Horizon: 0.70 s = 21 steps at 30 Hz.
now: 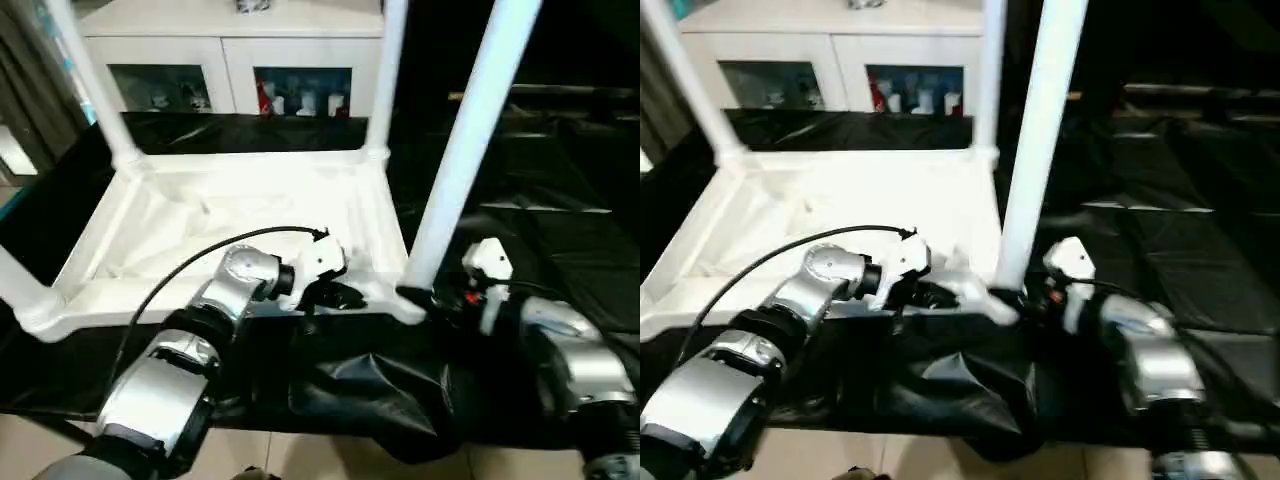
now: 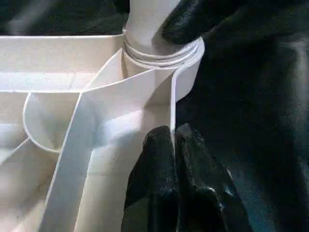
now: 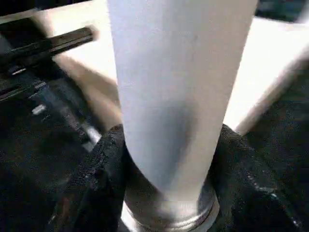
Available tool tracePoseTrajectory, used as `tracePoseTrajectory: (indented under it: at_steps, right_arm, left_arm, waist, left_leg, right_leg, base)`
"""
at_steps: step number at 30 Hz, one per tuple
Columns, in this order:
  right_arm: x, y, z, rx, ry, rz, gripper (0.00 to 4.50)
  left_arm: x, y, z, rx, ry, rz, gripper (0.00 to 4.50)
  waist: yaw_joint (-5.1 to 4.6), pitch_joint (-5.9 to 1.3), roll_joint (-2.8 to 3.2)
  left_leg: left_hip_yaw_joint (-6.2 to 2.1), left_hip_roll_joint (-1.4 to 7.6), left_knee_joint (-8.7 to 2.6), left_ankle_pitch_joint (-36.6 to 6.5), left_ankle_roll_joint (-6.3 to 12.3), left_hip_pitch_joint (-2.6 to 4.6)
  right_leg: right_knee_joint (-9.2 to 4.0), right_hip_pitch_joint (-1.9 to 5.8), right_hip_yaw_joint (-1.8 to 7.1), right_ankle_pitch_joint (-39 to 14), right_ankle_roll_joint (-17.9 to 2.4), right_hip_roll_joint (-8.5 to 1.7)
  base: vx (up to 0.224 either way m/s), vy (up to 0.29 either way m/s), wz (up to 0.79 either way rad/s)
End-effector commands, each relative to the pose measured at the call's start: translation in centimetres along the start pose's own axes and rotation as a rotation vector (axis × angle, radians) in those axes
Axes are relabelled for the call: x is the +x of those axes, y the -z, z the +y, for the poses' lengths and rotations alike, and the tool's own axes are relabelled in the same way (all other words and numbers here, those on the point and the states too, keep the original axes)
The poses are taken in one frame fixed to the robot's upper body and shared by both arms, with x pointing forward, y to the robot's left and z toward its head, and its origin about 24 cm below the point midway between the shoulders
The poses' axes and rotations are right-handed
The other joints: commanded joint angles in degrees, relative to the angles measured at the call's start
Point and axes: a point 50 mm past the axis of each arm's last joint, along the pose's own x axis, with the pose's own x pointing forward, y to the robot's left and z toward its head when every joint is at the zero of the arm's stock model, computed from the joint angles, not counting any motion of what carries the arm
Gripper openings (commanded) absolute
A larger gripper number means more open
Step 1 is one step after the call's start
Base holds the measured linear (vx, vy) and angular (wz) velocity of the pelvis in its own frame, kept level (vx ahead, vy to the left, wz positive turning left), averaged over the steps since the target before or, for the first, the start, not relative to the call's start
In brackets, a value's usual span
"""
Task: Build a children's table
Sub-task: Rotate leg to tighten
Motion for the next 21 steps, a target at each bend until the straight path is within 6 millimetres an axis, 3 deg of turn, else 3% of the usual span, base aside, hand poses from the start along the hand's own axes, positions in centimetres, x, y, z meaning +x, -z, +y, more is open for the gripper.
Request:
tracePoseTrajectory:
  at_steps: [1,2,3,6,9,10,11,14,18,21]
  right_arm:
    - [0.9,2.6,0.9,0.056,0.053,0.117,2.09]
    - [1.9,2.9,0.8,0.081,0.160,0.118,2.08]
    - [1.9,2.9,0.8,0.081,0.160,0.118,2.07]
    - [3.5,2.8,0.9,0.129,0.325,0.109,2.05]
    - [5.2,2.5,1.2,0.149,0.410,0.112,2.05]
    - [6.0,2.1,1.8,0.128,0.383,0.098,2.05]
    - [6.3,1.9,2.0,0.117,0.358,0.089,2.40]
    - [6.7,0.9,2.2,0.108,0.322,0.030,2.76]
    - [5.8,-0.1,1.3,0.069,0.275,-0.018,3.11]
    - [5.0,-0.5,1.2,0.051,0.153,-0.029,3.17]
  left_arm:
    - [1.1,-1.3,0.3,0.000,-0.055,-0.027,0.00]
    - [1.8,-1.8,0.4,-0.010,-0.099,-0.025,0.00]
    - [1.8,-1.8,0.4,-0.010,-0.099,-0.025,0.00]
    - [3.1,-2.6,0.4,-0.029,-0.172,-0.026,0.00]
    - [4.3,-3.5,0.1,-0.028,-0.181,-0.040,0.00]
    - [4.6,-3.8,-0.1,-0.020,-0.172,-0.046,0.00]
    - [4.7,-3.9,-0.2,-0.017,-0.166,-0.047,0.00]
    - [4.6,-3.9,-0.2,-0.013,-0.152,-0.047,0.00]
    - [3.7,-3.3,0.0,0.001,-0.109,-0.032,0.00]
    - [2.8,-2.6,0.0,0.021,-0.051,-0.019,0.00]
  waist:
    - [-0.48,-3.02,-0.83]
    - [-0.94,-3.02,-0.71]
    - [-1.17,-3.08,-0.37]
    - [-2.40,-2.98,-0.36]
    - [-2.61,-3.08,-0.10]
    - [-2.84,-3.14,-0.04]
    - [-3.04,-3.22,-0.15]
    - [-3.15,-3.43,-0.15]
    - [-3.01,-3.55,-0.12]
    - [-2.78,-3.91,0.00]
  left_leg:
    - [-1.48,2.03,-4.88,-21.0,0.41,1.71]
    - [-1.61,1.98,-5.04,-22.2,-0.02,1.71]
    - [-1.74,1.98,-5.08,-22.5,-0.41,1.71]
    - [-1.90,1.70,-5.16,-25.6,-1.18,1.84]
    - [-1.95,1.56,-5.09,-25.7,-0.96,1.86]
    - [-2.01,1.48,-5.12,-25.5,-0.93,1.61]
    - [-2.01,1.47,-5.14,-24.8,-0.63,1.30]
    - [-1.68,1.58,-4.90,-22.6,0.98,1.29]
    - [-1.56,1.62,-4.75,-20.6,2.13,1.10]
    - [-1.49,1.74,-4.45,-17.1,3.96,0.87]
  right_leg:
    - [-5.16,1.25,1.06,-25.2,-9.8,-2.90]
    - [-5.23,1.27,1.02,-25.4,-9.5,-2.83]
    - [-5.12,1.17,1.04,-25.1,-9.5,-2.87]
    - [-5.58,0.93,0.93,-26.3,-8.9,-2.66]
    - [-5.75,0.81,0.95,-26.1,-8.6,-2.69]
    - [-5.63,1.01,0.93,-25.4,-8.8,-2.74]
    - [-5.60,1.26,0.91,-24.0,-8.8,-2.69]
    - [-5.17,1.40,1.13,-18.2,-10.9,-2.63]
    - [-4.87,1.70,1.12,-16.0,-11.9,-2.69]
    - [-4.29,2.20,1.11,-10.1,-13.4,-2.71]
  base:
    - [0.000,0.000,0.00]
    - [0.000,0.000,0.00]
    - [0.000,0.000,0.00]
    - [0.000,0.000,0.00]
    - [0.000,0.000,0.00]
    - [0.000,0.000,0.00]
    - [0.000,0.000,0.00]
    - [0.000,0.000,0.00]
    - [0.000,0.000,0.00]
    - [0.000,0.000,0.00]
